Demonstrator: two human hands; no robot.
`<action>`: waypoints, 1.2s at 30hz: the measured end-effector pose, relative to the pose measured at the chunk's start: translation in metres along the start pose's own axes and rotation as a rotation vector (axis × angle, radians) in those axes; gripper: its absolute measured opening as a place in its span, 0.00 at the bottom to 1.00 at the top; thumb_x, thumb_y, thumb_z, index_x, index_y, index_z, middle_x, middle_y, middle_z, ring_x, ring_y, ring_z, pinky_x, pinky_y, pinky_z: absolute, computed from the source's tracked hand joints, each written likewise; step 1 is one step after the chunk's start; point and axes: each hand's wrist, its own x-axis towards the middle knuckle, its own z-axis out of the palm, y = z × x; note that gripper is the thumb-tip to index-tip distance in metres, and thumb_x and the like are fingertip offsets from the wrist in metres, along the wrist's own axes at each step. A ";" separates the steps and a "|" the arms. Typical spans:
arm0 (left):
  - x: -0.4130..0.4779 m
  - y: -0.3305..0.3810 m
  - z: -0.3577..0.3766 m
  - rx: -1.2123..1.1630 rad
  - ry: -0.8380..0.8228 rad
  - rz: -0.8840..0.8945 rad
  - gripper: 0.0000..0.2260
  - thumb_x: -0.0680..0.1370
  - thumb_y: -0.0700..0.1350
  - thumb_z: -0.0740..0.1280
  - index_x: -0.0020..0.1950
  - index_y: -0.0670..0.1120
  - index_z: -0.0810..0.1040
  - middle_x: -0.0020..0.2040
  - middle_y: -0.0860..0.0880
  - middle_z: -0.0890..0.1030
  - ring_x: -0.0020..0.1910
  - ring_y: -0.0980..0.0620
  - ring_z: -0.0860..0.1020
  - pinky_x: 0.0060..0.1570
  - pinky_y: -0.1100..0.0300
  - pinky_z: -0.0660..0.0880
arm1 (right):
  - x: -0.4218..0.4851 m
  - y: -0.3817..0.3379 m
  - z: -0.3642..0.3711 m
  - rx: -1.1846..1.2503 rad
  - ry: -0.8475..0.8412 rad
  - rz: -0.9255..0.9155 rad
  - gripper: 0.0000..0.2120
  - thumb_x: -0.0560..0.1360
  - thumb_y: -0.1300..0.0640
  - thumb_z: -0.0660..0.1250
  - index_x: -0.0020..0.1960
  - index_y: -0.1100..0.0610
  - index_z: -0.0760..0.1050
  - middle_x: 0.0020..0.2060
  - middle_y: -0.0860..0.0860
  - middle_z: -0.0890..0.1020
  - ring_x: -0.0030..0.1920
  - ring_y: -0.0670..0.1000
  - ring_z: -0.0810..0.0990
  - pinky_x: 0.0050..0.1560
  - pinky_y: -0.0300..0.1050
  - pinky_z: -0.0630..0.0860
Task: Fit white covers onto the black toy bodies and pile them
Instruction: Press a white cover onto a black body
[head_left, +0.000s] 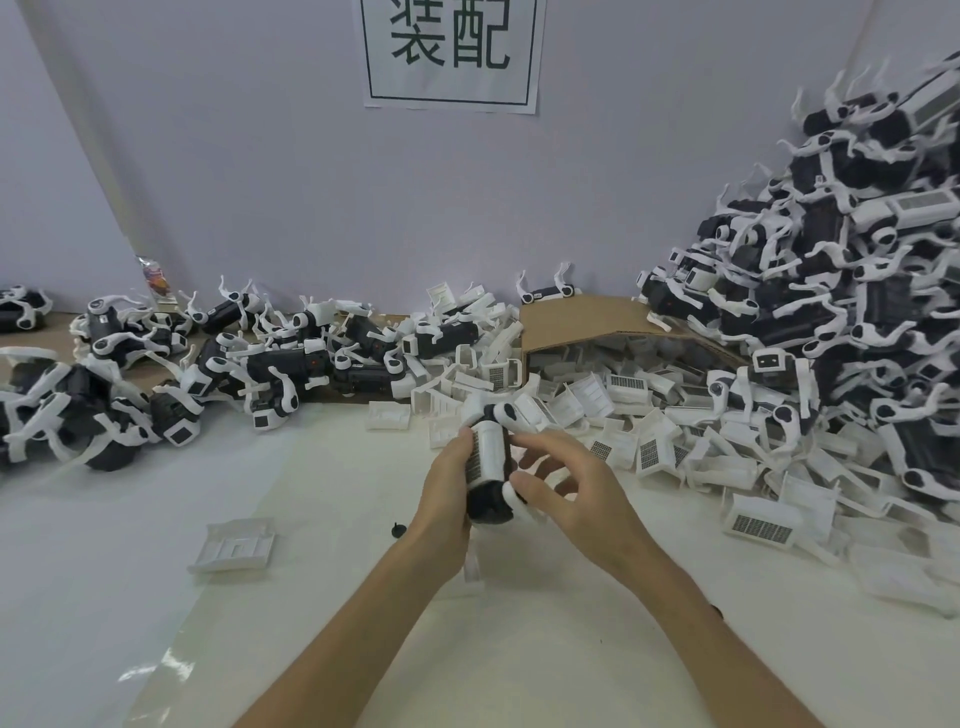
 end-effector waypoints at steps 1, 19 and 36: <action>0.000 0.001 0.000 -0.020 0.009 -0.033 0.18 0.85 0.58 0.56 0.56 0.48 0.80 0.38 0.49 0.84 0.33 0.53 0.82 0.30 0.60 0.76 | -0.001 0.000 0.001 -0.012 -0.015 -0.008 0.20 0.72 0.45 0.70 0.64 0.46 0.78 0.51 0.44 0.79 0.50 0.45 0.78 0.46 0.37 0.75; 0.003 0.001 -0.004 -0.007 0.021 -0.022 0.17 0.82 0.61 0.60 0.51 0.48 0.79 0.32 0.50 0.81 0.29 0.55 0.80 0.29 0.60 0.76 | -0.002 0.000 0.007 -0.019 -0.038 -0.046 0.31 0.69 0.34 0.70 0.69 0.29 0.62 0.54 0.35 0.74 0.46 0.45 0.79 0.44 0.35 0.75; -0.004 0.001 0.001 0.113 -0.111 0.141 0.18 0.81 0.54 0.64 0.71 0.59 0.73 0.63 0.46 0.82 0.57 0.45 0.83 0.43 0.50 0.81 | 0.001 0.007 0.002 -0.002 -0.004 0.022 0.16 0.80 0.44 0.63 0.66 0.34 0.64 0.52 0.33 0.77 0.48 0.38 0.79 0.45 0.27 0.72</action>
